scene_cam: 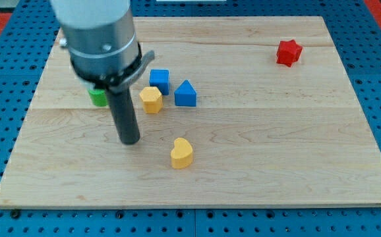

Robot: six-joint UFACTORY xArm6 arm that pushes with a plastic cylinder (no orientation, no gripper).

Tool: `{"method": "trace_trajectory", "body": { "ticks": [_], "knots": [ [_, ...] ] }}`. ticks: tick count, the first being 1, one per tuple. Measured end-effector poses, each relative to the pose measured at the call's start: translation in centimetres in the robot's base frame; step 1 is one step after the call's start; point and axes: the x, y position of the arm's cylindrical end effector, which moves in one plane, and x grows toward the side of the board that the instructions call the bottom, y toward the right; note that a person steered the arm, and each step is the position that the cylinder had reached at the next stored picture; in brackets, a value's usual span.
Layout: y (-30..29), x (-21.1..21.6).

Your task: Nudge the green circle a bit up

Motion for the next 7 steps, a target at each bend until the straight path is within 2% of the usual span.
{"method": "trace_trajectory", "body": {
  "ticks": [1, 2, 4, 7],
  "knots": [
    [-4.4, -1.0],
    [-9.1, -4.3],
    [-10.0, -7.1],
    [-10.9, -7.8]
  ]
}}
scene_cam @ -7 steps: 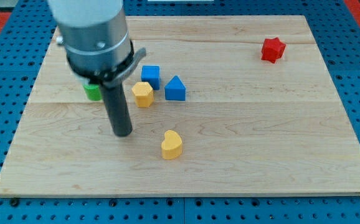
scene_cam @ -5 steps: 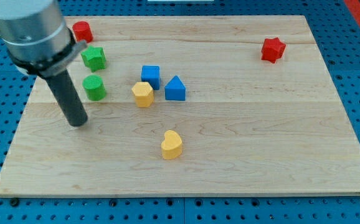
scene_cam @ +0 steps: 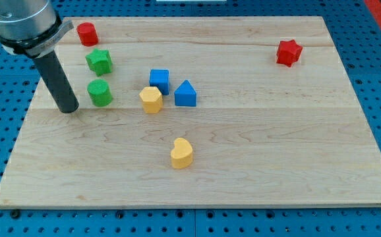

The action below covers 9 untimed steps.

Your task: Nudge the green circle a bit up

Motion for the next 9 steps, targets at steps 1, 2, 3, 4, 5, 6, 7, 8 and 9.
{"method": "trace_trajectory", "body": {
  "ticks": [1, 2, 3, 4, 5, 6, 7, 8, 9],
  "knots": [
    [0.0, 0.0],
    [0.1, 0.0],
    [1.3, 0.0],
    [1.4, 0.1],
    [2.5, 0.3],
    [3.8, 0.3],
    [5.2, 0.3],
    [5.3, 0.9],
    [3.2, -0.2]
  ]
}}
